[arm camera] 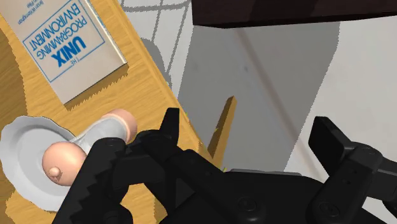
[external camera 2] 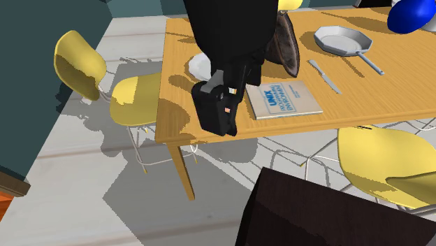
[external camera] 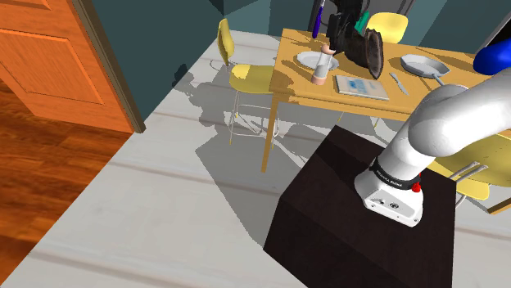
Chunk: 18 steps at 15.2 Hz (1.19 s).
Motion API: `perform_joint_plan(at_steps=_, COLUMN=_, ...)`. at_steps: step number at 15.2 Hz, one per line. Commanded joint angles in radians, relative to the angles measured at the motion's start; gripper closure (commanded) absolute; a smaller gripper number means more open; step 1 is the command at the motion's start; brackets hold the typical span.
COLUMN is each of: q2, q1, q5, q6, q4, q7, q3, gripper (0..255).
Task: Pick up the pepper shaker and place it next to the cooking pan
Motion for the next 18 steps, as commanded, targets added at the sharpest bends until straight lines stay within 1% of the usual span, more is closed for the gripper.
perform_joint_plan(at_steps=1, q2=0.04, q1=-0.015, q5=-0.02, q6=0.038, q4=0.012, q7=-0.028, q3=-0.034, gripper=0)
perform_joint_plan(at_steps=6, q2=0.171, q1=-0.049, q5=-0.05, q6=0.137, q4=0.069, q7=-0.096, q3=-0.117, gripper=0)
perform_joint_plan(at_steps=10, q2=0.289, q1=-0.071, q5=-0.053, q6=0.209, q4=0.136, q7=-0.155, q3=-0.181, gripper=0)
perform_joint_plan(at_steps=14, q2=0.418, q1=-0.093, q5=-0.033, q6=0.271, q4=0.22, q7=-0.221, q3=-0.239, gripper=0)
perform_joint_plan(at_steps=18, q2=0.556, q1=-0.119, q5=0.011, q6=0.32, q4=0.322, q7=-0.294, q3=-0.288, gripper=0)
